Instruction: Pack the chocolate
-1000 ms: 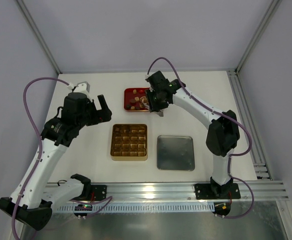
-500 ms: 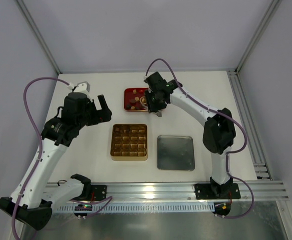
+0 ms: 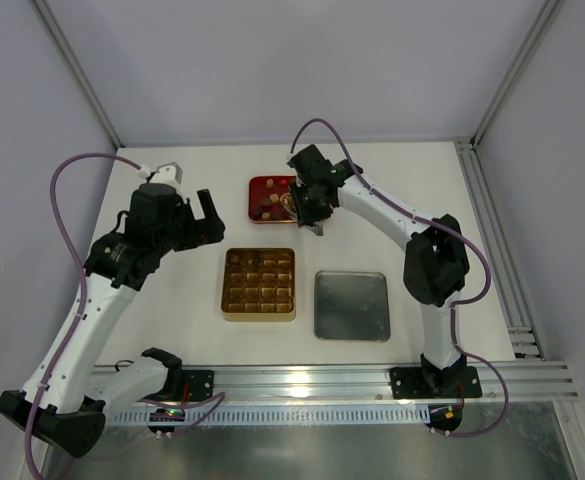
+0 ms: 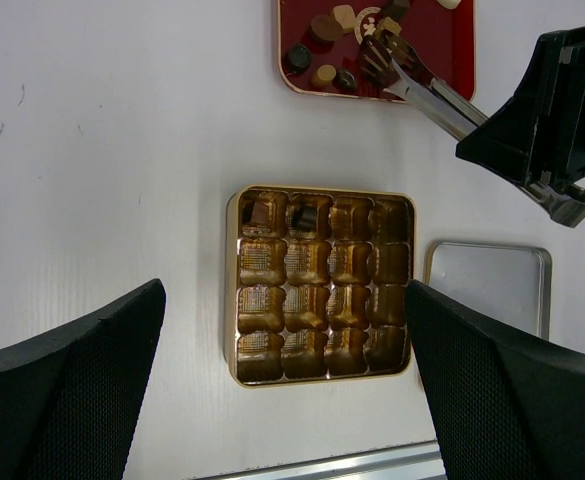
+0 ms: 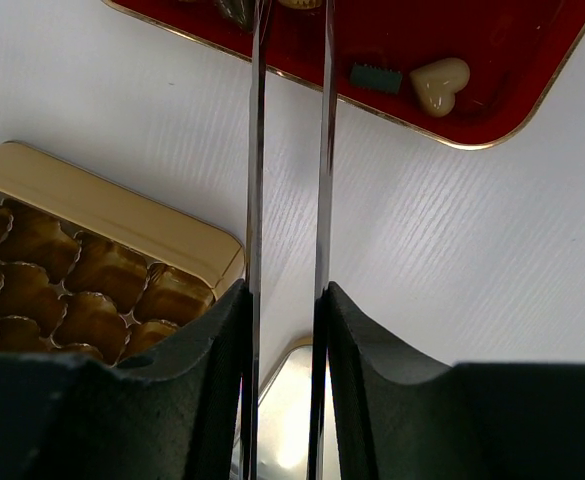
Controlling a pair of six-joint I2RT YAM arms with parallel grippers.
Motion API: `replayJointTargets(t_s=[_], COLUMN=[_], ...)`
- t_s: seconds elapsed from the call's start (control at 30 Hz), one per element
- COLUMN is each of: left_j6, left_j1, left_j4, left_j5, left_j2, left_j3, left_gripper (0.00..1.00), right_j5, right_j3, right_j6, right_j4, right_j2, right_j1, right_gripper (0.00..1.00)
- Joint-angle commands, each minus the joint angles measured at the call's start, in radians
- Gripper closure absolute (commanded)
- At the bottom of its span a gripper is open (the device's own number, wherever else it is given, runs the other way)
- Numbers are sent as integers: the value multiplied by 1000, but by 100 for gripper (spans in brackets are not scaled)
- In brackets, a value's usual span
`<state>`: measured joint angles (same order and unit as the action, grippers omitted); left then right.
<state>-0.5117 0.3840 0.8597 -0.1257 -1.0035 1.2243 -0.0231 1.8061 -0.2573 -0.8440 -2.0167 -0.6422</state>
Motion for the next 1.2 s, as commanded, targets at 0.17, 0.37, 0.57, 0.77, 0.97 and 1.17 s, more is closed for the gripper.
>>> replayJointTargets(t_s=[0.17,0.37,0.57,0.77,0.97,1.17], left_j6=[18,15,12,9,12,15], left_j1=[1,1,3,1,1,1], left_j4=[-2,-1,2,2,-2,-7], left_j5=[12,8,9,11,6,1], left_j2=[0,8,13,14,13,6], left_j3=[38,35,35,40,38,40], left_gripper=[0,0,0,0,0,0], right_j5=[-11,-17,-18,-18,0,48], right_j3=[61,44,41,38,-7,-192], right_j6=[21,18,18,16,10,-5], right_j4=[6,20,17,13,11,39], right_j2=[30,64,85,119,191,357], right_j1=[4,19,21,21,19,-8], right_gripper=[68,70,70,70,71,71])
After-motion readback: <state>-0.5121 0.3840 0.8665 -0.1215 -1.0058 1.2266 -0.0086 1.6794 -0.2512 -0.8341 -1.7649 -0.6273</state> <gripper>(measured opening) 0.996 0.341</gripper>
